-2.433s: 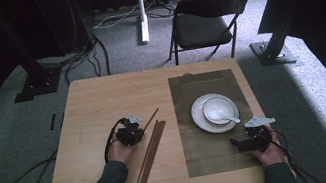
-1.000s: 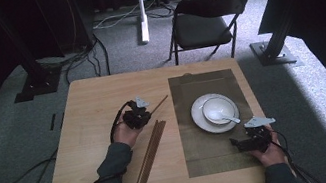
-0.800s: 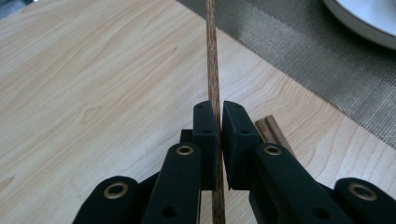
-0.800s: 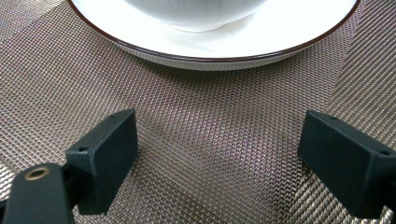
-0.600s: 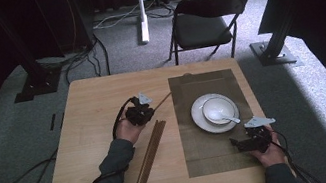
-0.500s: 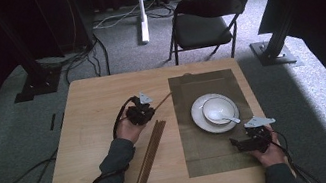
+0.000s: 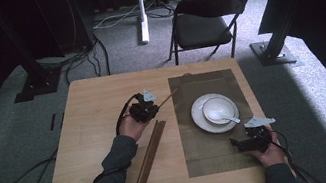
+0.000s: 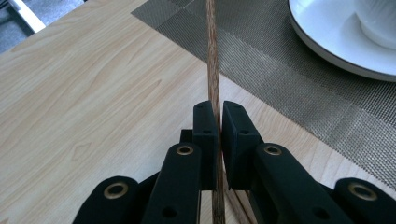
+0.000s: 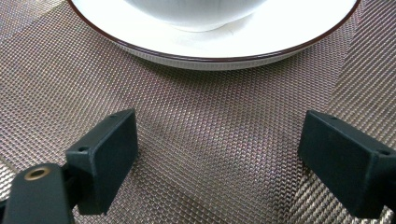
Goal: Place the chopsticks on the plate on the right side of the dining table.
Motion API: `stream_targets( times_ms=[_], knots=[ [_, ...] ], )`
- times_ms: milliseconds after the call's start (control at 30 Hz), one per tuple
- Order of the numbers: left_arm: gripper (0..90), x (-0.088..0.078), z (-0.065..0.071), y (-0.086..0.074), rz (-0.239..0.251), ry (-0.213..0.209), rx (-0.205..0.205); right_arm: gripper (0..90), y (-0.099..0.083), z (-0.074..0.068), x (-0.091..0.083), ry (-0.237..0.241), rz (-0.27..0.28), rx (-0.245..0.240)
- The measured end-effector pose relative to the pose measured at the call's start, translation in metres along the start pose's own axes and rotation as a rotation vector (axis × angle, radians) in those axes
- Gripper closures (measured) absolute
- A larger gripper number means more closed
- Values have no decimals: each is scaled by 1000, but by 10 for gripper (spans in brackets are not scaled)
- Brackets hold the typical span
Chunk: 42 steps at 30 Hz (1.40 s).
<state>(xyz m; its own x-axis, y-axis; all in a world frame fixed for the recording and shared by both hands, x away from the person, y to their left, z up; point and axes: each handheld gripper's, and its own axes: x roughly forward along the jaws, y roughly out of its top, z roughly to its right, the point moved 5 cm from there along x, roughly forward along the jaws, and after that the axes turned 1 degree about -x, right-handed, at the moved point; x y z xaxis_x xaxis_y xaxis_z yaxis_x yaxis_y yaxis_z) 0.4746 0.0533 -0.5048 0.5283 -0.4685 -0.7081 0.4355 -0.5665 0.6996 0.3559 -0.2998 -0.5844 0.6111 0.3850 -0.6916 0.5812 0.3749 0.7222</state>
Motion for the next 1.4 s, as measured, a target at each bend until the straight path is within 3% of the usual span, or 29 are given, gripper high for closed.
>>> stream_targets(
  times_ms=[667,1400],
  knots=[
    [850,7,22,28,45,-42,28,116,0,0,0,0,0,0],
    [849,19,33,40,47,-66,43,116,0,0,0,0,-1,0]
  ],
)
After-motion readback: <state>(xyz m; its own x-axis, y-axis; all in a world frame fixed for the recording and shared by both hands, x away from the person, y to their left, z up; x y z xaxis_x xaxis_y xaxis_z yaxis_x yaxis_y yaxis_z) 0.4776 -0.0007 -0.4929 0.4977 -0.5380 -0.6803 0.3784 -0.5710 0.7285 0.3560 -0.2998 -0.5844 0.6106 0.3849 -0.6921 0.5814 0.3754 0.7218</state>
